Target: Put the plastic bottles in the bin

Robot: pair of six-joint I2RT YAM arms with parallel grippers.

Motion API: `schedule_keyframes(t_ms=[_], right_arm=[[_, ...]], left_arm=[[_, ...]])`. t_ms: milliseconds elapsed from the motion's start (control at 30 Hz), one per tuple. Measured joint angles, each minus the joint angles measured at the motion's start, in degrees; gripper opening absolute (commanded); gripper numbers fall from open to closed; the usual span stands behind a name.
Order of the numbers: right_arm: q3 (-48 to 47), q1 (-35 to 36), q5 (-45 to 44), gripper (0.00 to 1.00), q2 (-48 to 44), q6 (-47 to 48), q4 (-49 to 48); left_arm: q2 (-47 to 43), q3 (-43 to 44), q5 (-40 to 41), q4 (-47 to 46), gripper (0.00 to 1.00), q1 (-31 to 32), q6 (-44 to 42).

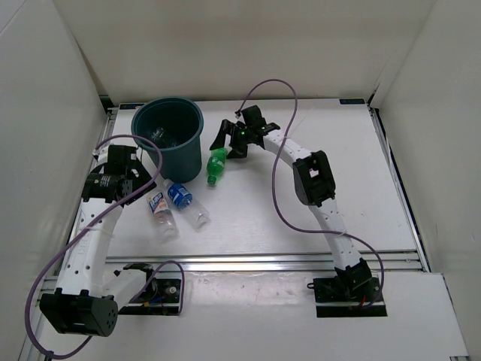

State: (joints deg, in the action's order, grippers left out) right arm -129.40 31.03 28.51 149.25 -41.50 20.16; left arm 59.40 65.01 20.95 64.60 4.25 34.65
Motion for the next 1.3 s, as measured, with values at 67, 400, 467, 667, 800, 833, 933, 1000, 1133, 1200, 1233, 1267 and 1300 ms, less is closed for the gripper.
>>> schedule_keyframes(t_ms=[67,400,467,667,800,833,933,1000,1133,1200,1233,1267,1300], right_arm=[[-0.26,0.42,1.57,1.0,0.52,-0.74,-1.2],[-0.04,1.29,5.7,0.67,2.34,-3.74,-2.89],[0.79,1.16,6.19,0.59,2.25,-3.93,-2.86],[5.22,-0.55,5.55,0.44,-1.31,-1.38,-0.28],[8.31,-3.56,3.28,0.4,-5.57,1.16,4.81],[8.72,-4.55,2.64,0.4,-7.04,1.36,6.29],[10.32,-6.99,-1.01,0.38,-13.75,1.57,9.2],[10.25,-7.69,-4.42,0.37,-18.99,1.64,9.62],[-0.44,-5.14,-11.5,0.37,-24.74,3.76,7.34],[-8.07,-2.03,-14.43,0.37,-24.81,5.97,3.28],[-10.71,-0.35,-15.23,0.37,-24.83,6.64,1.33],[-12.61,1.29,-15.85,0.37,-24.85,7.28,-0.66],[-13.53,2.93,-16.31,0.37,-24.9,7.65,-2.56]], left_arm=[[0.0,0.0,0.02,0.46,1.0,0.0,0.33],[-0.35,0.0,0.26,2.25,1.0,0.0,1.36],[-0.37,0.0,0.5,2.38,1.0,0.0,1.38],[-0.79,-0.04,1.11,1.77,1.0,0.0,1.33],[-0.76,-0.09,2.69,0.72,1.0,0.0,1.42],[-0.76,-0.11,3.23,0.55,1.0,0.0,1.53],[-1.01,-0.15,4.7,-0.15,1.0,0.0,1.7],[-1.49,-0.17,5.79,-0.39,1.0,-0.17,1.81],[-2.95,-0.72,7.37,-0.83,1.0,-0.39,1.84],[-3.69,-1.7,7.54,-1.29,1.0,-0.42,1.73],[-3.85,-2.14,7.5,-1.42,1.0,-0.44,1.62],[-3.87,-2.56,7.41,-1.53,1.0,-0.44,1.57],[-3.82,-2.82,7.08,-1.64,1.0,-0.44,1.53]])
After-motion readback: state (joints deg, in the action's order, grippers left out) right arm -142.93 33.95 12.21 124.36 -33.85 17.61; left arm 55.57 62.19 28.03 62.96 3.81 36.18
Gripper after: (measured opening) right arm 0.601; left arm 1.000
